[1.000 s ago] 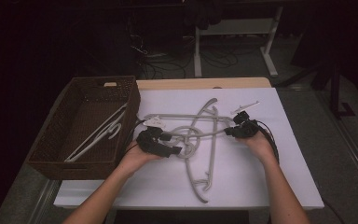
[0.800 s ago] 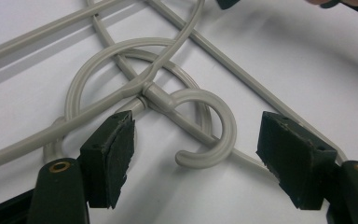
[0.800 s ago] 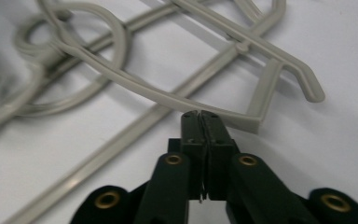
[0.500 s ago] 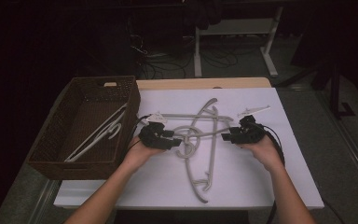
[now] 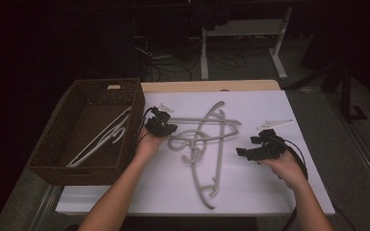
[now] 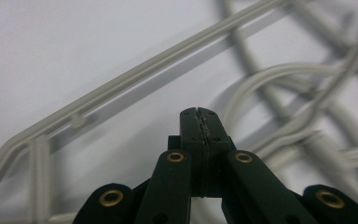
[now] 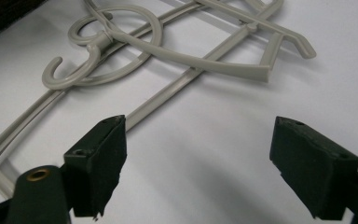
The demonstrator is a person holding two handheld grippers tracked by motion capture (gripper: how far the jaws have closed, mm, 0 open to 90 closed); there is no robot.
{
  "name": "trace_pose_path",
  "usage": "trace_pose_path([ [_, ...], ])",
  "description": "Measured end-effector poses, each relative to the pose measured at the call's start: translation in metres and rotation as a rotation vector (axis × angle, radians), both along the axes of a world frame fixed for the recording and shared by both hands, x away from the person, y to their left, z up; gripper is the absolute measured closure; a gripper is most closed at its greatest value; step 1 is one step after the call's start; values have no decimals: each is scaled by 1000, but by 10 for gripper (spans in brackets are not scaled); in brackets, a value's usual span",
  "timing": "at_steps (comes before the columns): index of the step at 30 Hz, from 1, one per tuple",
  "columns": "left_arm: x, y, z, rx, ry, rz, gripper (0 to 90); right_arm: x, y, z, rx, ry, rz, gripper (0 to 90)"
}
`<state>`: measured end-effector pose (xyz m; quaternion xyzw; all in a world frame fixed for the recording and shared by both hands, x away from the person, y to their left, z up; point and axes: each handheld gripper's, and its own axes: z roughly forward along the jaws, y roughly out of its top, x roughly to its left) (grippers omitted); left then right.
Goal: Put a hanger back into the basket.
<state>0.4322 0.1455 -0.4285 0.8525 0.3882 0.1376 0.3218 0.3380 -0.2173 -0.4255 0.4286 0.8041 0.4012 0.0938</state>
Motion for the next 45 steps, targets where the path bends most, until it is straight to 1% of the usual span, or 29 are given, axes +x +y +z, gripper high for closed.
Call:
trace_pose_path([
  [1,1,1,-2,9,7,2,897,-1,-1,0,1,-1,-3,176],
  [5,3,2,-6,57,40,-21,897,0,-1,0,8,-4,-6,159],
  [10,0,0,-6,55,61,-48,898,0,3,-1,-8,-16,-5,152],
  [12,-4,-2,-5,63,73,-69,898,0,4,-1,-10,-22,1,147],
  [16,-13,-3,-6,53,105,-113,898,0,5,-2,-20,-25,1,144],
  [17,-16,-4,-6,59,104,-124,898,0,5,-2,-22,-24,-1,144],
  [19,-21,-6,-7,69,116,-147,898,0,5,-2,-22,-22,-1,144],
  [22,-29,-7,-9,72,122,-168,898,0,6,-2,-24,-23,-1,144],
  [24,-31,-6,-7,59,120,-170,898,0,7,-3,-28,-22,2,144],
  [26,-33,-5,-6,39,136,-183,898,0,8,-3,-34,-21,5,143],
  [28,-36,-6,-7,25,141,-195,898,1,9,-4,-38,-17,7,144],
  [30,-38,-9,-7,20,144,-210,898,1,9,-5,-43,-16,10,144],
  [32,-41,-13,-8,11,157,-228,898,0,10,-4,-43,-18,10,143],
  [34,-45,-18,-9,14,166,-250,898,0,10,-4,-39,-23,11,144],
  [37,-50,-24,-10,20,160,-270,898,0,10,-3,-41,-24,10,145],
  [39,-51,-25,-9,16,157,-271,898,-1,10,-4,-56,-20,11,172],
  [41,-52,-24,-8,3,149,-268,898,-1,12,-6,-80,-9,23,233],
  [43,-53,-21,-4,-11,124,-262,897,-1,13,-8,-99,4,38,322],
  [44,-54,-19,-2,-21,107,-253,896,-1,14,-8,-102,8,39,351],
  [45,-55,-18,0,-29,94,-244,858,-1,13,-8,-99,15,38,400],
])
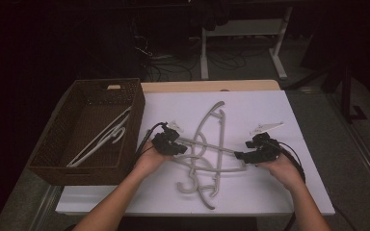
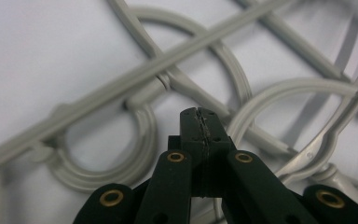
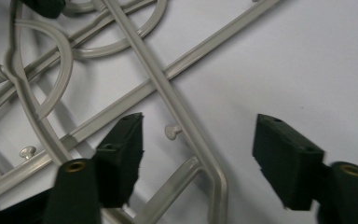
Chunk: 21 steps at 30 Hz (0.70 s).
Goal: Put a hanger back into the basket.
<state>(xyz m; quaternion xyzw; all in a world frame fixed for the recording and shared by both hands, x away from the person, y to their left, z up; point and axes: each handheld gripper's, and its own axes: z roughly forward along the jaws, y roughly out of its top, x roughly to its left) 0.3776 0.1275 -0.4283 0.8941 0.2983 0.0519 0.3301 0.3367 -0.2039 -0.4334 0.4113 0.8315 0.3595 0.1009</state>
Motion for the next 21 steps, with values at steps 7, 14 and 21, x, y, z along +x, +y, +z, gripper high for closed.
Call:
trace_pose_path([
  [7,2,12,11,-85,-26,48,694,-9,-1,6,-10,35,-27,699],
  [14,3,14,13,-96,-37,59,591,-13,25,-3,-97,122,-11,892],
  [21,7,17,8,-72,-24,44,611,-7,32,-6,-148,132,-39,894],
])
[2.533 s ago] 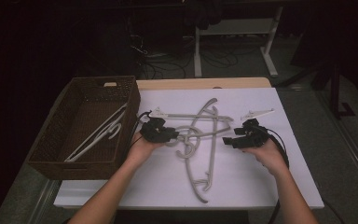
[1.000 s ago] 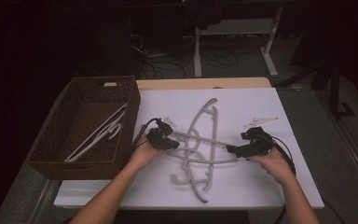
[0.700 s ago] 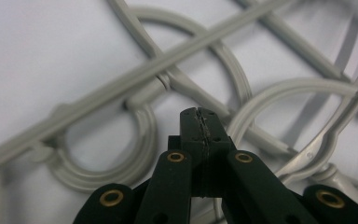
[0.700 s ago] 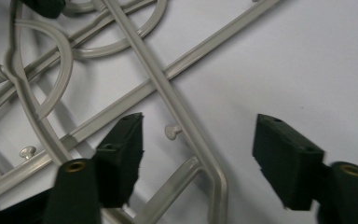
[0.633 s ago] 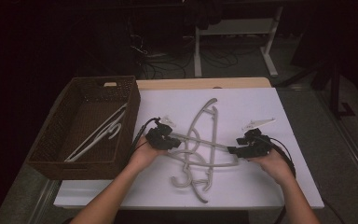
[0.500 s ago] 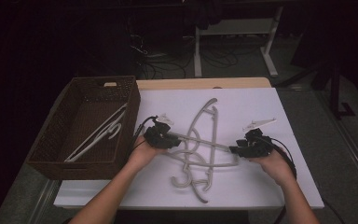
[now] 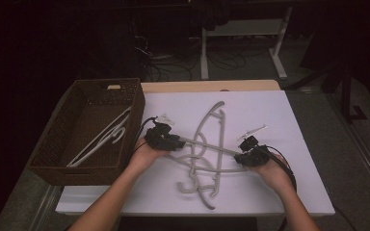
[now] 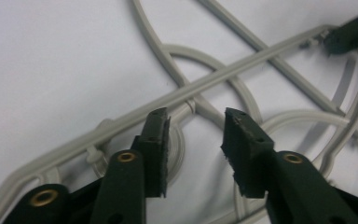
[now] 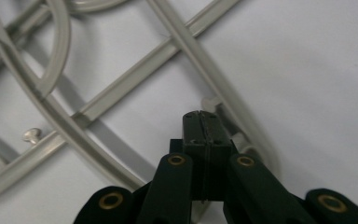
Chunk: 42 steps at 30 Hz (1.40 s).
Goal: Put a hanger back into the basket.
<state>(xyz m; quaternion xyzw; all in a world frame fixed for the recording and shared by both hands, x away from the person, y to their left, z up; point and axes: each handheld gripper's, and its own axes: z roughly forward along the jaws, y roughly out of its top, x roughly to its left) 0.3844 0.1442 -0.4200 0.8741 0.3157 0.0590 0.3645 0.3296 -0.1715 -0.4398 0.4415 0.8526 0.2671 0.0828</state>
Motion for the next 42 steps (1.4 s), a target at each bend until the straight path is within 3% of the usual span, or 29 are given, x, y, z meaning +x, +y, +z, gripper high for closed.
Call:
trace_pose_path([
  [5,-1,-5,-9,61,19,-48,791,5,-7,-1,-43,-9,-30,894],
  [11,-3,-11,-16,107,55,-109,886,15,-16,-3,-66,-15,-69,894],
  [22,-15,-17,-21,131,119,-190,896,49,-29,-3,-95,-60,-143,894],
  [24,-18,-16,-19,127,106,-192,884,53,-30,-2,-74,-74,-147,894],
  [26,-20,-13,-15,121,86,-184,803,52,-32,0,-22,-81,-146,884],
  [31,-26,-8,-4,62,55,-223,647,42,-36,9,58,-116,-124,628],
  [34,-32,-11,-4,56,31,-264,557,34,-39,13,115,-131,-114,488],
  [37,-36,-17,-7,80,19,-313,544,26,-42,15,145,-146,-102,378],
  [40,-39,-23,-12,141,-7,-344,547,19,-44,16,154,-148,-99,343],
  [42,-40,-26,-15,155,-13,-360,571,17,-45,16,158,-151,-98,329],
])
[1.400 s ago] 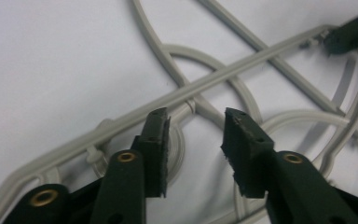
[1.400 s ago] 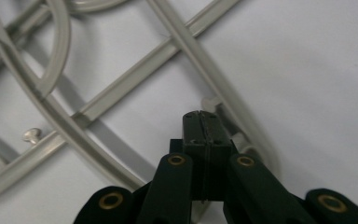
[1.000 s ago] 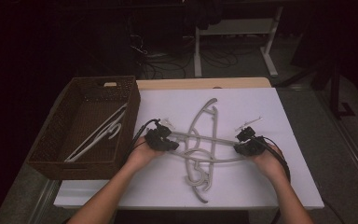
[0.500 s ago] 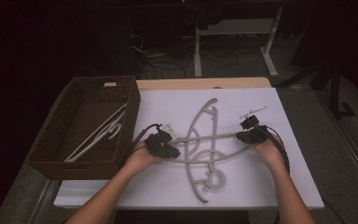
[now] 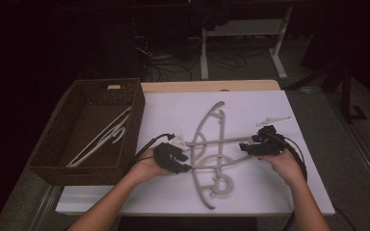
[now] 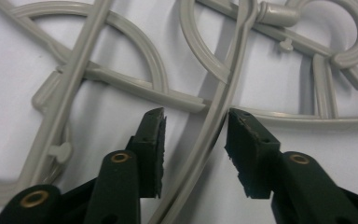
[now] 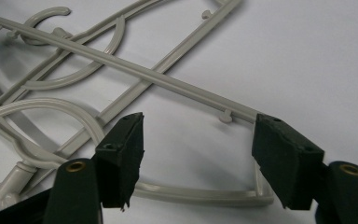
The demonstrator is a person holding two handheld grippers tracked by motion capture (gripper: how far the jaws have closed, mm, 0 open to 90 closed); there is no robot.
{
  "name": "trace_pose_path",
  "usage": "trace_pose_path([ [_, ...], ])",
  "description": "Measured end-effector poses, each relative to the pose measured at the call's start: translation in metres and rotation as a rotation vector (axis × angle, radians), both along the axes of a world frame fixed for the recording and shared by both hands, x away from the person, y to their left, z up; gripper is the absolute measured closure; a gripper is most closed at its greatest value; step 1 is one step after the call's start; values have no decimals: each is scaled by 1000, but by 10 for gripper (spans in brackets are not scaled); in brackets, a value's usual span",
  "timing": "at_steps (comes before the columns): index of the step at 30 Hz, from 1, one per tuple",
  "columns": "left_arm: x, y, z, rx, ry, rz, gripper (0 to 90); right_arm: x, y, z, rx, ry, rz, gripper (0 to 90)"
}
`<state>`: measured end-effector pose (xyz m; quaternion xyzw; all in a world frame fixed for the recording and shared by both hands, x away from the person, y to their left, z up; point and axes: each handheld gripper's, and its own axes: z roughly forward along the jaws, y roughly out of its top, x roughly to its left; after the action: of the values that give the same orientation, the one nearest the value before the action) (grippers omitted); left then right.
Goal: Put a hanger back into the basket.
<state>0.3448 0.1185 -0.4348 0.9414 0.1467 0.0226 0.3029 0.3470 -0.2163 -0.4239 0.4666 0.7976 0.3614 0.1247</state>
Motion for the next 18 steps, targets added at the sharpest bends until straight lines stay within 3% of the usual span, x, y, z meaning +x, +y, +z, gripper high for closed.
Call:
trace_pose_path([
  [12,-3,-7,-6,53,-34,-82,702,0,2,-1,4,-7,18,277],
  [18,-5,-7,-7,58,-26,-118,785,-1,0,1,17,-27,15,263],
])
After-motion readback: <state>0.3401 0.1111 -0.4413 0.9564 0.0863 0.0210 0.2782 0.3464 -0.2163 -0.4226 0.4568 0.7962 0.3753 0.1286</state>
